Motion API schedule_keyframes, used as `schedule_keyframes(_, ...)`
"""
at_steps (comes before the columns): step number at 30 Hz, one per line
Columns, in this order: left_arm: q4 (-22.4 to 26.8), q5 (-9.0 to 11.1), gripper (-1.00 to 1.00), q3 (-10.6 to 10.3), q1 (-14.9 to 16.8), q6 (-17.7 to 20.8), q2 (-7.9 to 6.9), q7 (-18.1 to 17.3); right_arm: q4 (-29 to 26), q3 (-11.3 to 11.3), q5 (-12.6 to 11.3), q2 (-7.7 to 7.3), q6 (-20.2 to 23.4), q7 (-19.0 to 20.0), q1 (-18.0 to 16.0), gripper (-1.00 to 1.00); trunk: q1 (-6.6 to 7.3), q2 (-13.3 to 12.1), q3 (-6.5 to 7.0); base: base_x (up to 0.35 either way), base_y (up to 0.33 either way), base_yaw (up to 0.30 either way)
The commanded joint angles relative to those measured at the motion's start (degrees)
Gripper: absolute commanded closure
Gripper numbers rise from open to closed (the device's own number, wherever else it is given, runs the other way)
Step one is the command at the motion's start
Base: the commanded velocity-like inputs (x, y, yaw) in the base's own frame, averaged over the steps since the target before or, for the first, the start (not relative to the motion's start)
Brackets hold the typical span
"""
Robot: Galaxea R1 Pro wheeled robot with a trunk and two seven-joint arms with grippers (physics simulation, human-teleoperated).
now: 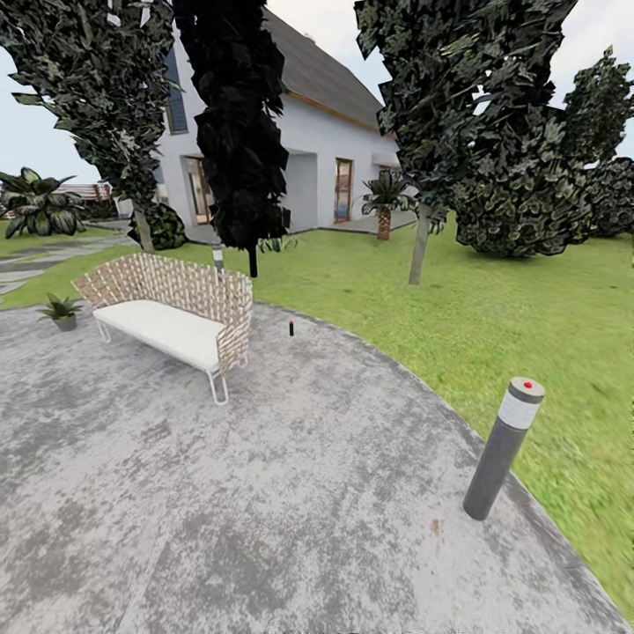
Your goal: Pick up the pesticide atomizer in the garden and spray insectifuge to fully cover both potted plants in the garden.
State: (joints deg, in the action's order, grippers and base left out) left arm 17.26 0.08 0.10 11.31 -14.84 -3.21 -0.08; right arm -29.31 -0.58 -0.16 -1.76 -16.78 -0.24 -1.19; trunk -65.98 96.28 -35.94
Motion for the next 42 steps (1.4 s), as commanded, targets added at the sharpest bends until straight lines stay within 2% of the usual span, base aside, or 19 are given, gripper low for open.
schedule_keyframes(1, 0.0, 0.0, -1.00, 0.0, 0.0, -0.2, 0.01, 0.0, 0.0, 0.0, 0.0, 0.01, -0.2, 0.0, 0.0, -1.00, 0.00, 0.0, -0.15, 0.000, 0.000, -0.117)
schedule_keyframes(14, -0.1, -0.2, -1.00, 0.1, 0.0, -0.6, -0.37, 0.1, 0.3, 0.0, 0.1, 0.01, -0.2, 0.0, 0.0, -1.00, 0.00, 0.0, -0.91, 0.012, 0.000, -0.064)
schedule_keyframes(15, -0.1, -0.2, -1.00, 0.1, 0.0, -2.0, -0.51, 0.1, 0.3, 0.0, 0.2, 0.01, -0.3, 0.0, 0.0, -1.00, 0.00, 0.0, -0.91, 0.273, 0.000, -0.001)
schedule_keyframes(19, -0.3, -0.2, -1.00, 0.1, 0.0, -2.7, -0.55, 0.2, 0.4, 0.1, 0.3, 0.01, -0.3, 0.0, 0.0, -1.00, 0.00, 0.0, -0.91, 0.305, 0.000, -0.001)
schedule_keyframes(42, -0.6, -0.2, -1.00, 0.1, 0.0, -2.9, -0.95, 0.2, 0.6, 0.1, 0.3, 0.02, -0.2, 0.0, 0.0, -1.00, 0.00, 0.0, -0.91, 0.338, 0.000, 0.000)
